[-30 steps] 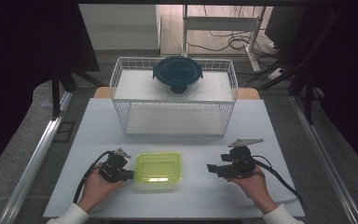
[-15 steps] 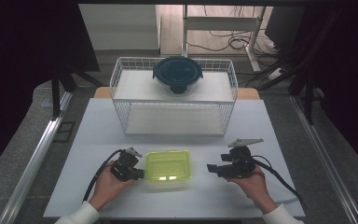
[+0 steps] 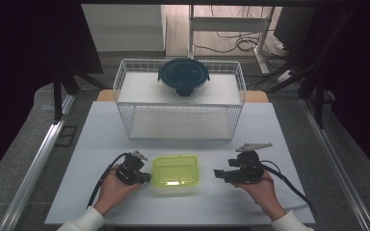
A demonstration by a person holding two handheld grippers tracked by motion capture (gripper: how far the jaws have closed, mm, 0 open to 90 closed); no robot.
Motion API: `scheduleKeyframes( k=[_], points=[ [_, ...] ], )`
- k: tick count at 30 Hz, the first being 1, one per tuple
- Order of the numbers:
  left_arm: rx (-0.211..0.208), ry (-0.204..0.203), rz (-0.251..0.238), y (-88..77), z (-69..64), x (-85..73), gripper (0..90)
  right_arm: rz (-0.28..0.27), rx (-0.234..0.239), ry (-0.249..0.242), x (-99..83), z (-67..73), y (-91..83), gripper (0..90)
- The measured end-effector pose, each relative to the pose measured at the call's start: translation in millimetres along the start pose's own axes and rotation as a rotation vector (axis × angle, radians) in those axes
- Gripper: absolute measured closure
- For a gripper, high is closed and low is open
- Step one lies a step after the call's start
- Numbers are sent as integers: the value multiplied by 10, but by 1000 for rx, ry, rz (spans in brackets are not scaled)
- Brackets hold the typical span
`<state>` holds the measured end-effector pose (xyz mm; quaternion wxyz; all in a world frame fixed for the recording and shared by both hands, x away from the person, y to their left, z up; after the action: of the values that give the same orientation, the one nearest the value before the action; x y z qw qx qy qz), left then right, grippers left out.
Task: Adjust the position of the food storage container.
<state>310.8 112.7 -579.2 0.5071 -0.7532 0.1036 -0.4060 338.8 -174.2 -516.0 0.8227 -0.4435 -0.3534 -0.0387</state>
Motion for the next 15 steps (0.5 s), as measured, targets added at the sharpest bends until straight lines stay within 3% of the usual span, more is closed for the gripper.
scheduleKeyframes(
  k=[5, 8, 10, 13, 15],
  points=[
    [37, -31, -52, -89, 108, -17, 899, -6, 7, 4, 3, 8, 1, 206],
    [63, -51, -108, -188, 145, -17, 881, -5, 29, 16, -1, 36, 12, 206],
    [87, -84, -177, -246, 160, -6, 769, 2, 57, 29, -7, 67, 21, 205],
    [115, -115, -216, -295, 174, -16, 581, 3, 73, 38, -15, 93, 39, 193],
    [96, -154, -236, -325, 167, -24, 414, 6, 100, 56, -21, 124, 49, 190]
  ],
)
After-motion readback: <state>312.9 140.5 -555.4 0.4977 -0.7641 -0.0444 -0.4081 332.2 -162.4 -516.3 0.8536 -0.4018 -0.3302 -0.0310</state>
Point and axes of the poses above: each handheld gripper's, and its own axes: y roughly forward along the jaws, x roughly out of its top, z roughly to its left, the point moved 8 cm from there along y, roughly forward along the jaws, and after that the axes turned 9 degrees about y, right-handed, at the moved point
